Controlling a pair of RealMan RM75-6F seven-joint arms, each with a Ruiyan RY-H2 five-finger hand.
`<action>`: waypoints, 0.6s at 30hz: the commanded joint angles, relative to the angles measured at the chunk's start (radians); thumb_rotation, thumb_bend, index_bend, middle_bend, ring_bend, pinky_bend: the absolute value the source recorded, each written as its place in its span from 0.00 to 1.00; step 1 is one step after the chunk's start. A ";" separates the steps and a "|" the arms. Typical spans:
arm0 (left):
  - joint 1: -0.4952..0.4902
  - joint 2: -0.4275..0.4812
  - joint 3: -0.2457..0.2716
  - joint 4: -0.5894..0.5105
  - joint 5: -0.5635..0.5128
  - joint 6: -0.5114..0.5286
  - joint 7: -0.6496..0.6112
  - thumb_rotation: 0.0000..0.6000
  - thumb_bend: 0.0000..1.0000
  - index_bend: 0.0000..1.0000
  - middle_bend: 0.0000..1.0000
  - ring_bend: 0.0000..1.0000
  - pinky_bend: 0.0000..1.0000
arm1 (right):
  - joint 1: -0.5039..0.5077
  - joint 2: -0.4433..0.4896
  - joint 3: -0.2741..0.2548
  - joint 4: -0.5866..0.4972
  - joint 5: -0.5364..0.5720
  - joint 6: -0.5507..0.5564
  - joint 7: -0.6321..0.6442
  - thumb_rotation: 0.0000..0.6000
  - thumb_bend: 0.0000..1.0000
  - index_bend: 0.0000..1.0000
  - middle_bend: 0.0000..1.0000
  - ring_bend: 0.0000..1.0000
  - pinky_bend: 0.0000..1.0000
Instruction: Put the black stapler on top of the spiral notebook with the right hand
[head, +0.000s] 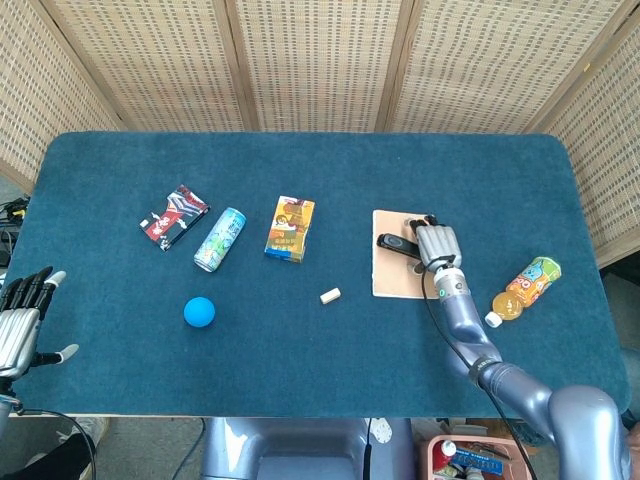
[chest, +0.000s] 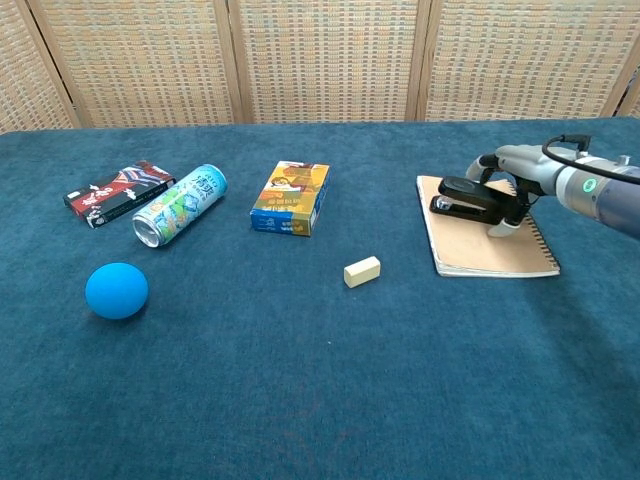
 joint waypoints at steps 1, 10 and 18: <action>0.000 0.001 0.000 -0.001 0.001 0.000 -0.002 1.00 0.03 0.00 0.00 0.00 0.00 | -0.011 0.024 -0.003 -0.038 -0.016 0.021 0.016 1.00 0.00 0.00 0.00 0.00 0.07; 0.002 0.007 0.006 -0.007 0.021 0.008 -0.015 1.00 0.03 0.00 0.00 0.00 0.00 | -0.113 0.193 -0.028 -0.328 -0.120 0.200 0.057 1.00 0.00 0.00 0.00 0.00 0.06; 0.019 0.006 0.021 -0.005 0.070 0.049 -0.026 1.00 0.03 0.00 0.00 0.00 0.00 | -0.314 0.460 -0.130 -0.666 -0.297 0.407 0.174 1.00 0.00 0.00 0.00 0.00 0.00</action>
